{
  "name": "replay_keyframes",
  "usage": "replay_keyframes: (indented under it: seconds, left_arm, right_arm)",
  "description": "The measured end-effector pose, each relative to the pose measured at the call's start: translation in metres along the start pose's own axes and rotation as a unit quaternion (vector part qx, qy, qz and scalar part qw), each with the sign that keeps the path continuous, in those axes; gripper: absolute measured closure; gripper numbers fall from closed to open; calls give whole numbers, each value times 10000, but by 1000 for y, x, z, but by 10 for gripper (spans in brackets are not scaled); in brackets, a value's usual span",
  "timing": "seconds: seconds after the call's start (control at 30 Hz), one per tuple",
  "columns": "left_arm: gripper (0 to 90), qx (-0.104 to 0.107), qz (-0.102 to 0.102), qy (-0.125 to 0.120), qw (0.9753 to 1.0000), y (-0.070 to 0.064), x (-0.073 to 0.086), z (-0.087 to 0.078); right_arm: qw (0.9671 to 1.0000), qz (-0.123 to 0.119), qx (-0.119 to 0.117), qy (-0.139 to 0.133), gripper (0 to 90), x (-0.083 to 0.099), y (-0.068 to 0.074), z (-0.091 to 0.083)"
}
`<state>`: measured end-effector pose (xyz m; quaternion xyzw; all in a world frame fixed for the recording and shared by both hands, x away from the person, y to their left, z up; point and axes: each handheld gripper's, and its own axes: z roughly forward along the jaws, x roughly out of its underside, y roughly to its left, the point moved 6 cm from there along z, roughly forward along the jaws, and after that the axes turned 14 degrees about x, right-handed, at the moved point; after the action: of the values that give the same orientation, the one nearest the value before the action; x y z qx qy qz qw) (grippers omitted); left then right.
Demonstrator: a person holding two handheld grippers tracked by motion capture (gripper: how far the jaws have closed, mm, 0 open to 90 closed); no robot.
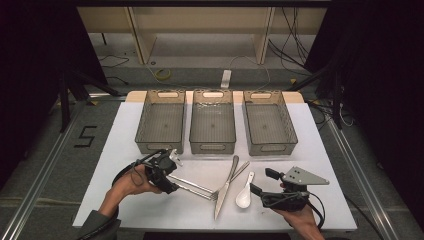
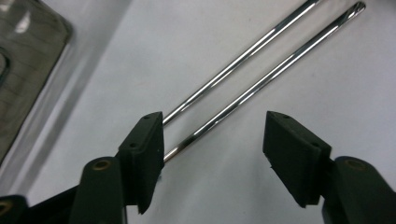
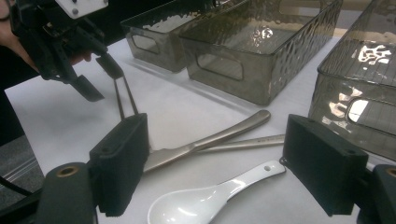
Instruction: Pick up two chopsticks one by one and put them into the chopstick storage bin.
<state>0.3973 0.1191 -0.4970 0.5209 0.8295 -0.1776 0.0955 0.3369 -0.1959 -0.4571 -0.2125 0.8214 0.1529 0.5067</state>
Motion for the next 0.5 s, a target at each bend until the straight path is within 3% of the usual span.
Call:
replay_keyframes:
  seconds: [0.3,0.5]
  left_arm:
    - [478,-36,260,249,9993,5,6,10]
    - [505,-69,265,393,9989,9,7,16]
  right_arm:
    - [10000,-15,-18,15,241,0,0,0]
    - [10000,-43,-29,33,245,1,2,1]
